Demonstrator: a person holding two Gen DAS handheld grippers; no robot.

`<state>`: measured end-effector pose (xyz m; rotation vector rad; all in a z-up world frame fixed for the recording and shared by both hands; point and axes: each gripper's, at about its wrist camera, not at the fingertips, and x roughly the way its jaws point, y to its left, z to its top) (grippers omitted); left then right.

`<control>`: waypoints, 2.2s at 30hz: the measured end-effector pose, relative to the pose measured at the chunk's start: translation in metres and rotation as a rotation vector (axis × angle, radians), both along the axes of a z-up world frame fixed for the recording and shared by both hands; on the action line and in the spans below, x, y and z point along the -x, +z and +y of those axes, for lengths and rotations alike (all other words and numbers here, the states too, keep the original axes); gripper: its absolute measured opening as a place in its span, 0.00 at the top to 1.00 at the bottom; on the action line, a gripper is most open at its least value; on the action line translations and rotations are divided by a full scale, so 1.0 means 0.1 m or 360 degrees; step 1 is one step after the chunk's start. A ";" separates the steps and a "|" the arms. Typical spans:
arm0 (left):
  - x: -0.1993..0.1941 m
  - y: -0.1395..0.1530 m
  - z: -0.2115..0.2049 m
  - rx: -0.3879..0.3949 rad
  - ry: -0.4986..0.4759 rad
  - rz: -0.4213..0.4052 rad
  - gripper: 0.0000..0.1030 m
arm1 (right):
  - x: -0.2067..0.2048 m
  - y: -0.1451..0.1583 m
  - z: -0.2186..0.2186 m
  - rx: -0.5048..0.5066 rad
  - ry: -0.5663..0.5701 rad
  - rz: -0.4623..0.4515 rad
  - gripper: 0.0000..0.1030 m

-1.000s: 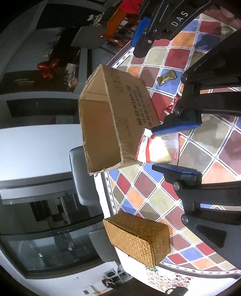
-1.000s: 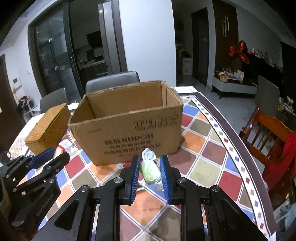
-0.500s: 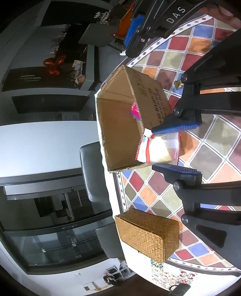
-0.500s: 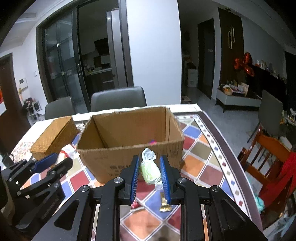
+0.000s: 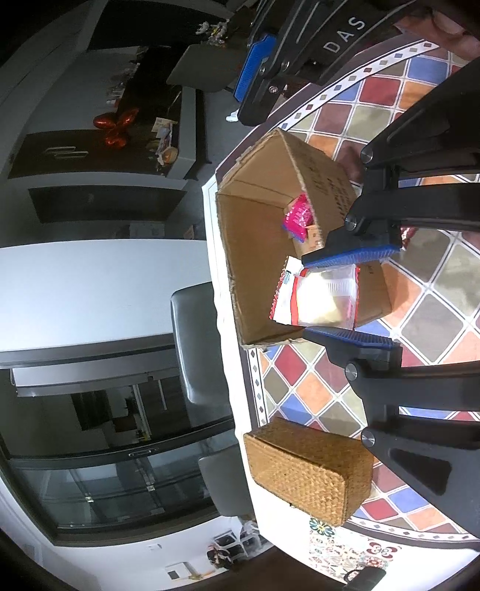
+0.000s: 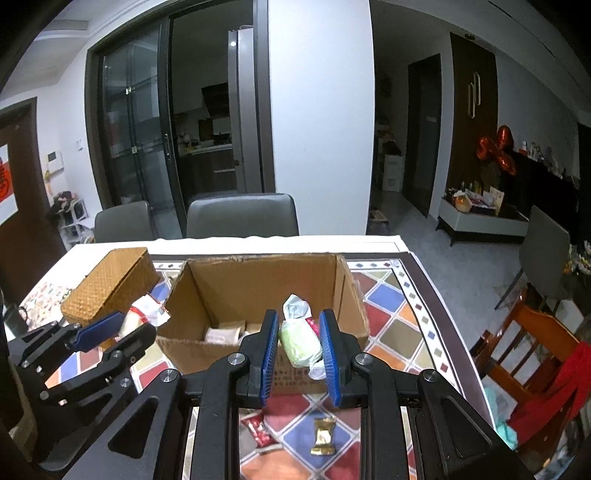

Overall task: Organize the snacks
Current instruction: 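Lift both held candies and carry them over the cardboard box, then open both tools to drop the clear packet and green candy into the box, then withdraw both tools from the box toward the red and gold candies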

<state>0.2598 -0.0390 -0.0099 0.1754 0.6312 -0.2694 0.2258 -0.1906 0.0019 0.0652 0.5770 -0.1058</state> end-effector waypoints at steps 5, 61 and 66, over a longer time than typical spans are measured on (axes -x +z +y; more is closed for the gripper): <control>-0.11 0.02 -0.05 0.0001 0.0001 -0.0011 0.69 | -0.15 0.03 -0.04 0.0009 0.0008 -0.0006 0.76; -0.48 -0.02 -0.16 0.0006 0.0178 -0.0036 0.15 | -0.72 0.00 -0.32 0.0019 -0.0005 0.0028 0.24; -0.33 0.02 -0.17 0.0010 0.0188 -0.0040 0.15 | -0.56 0.06 -0.36 0.0021 -0.0017 0.0013 0.24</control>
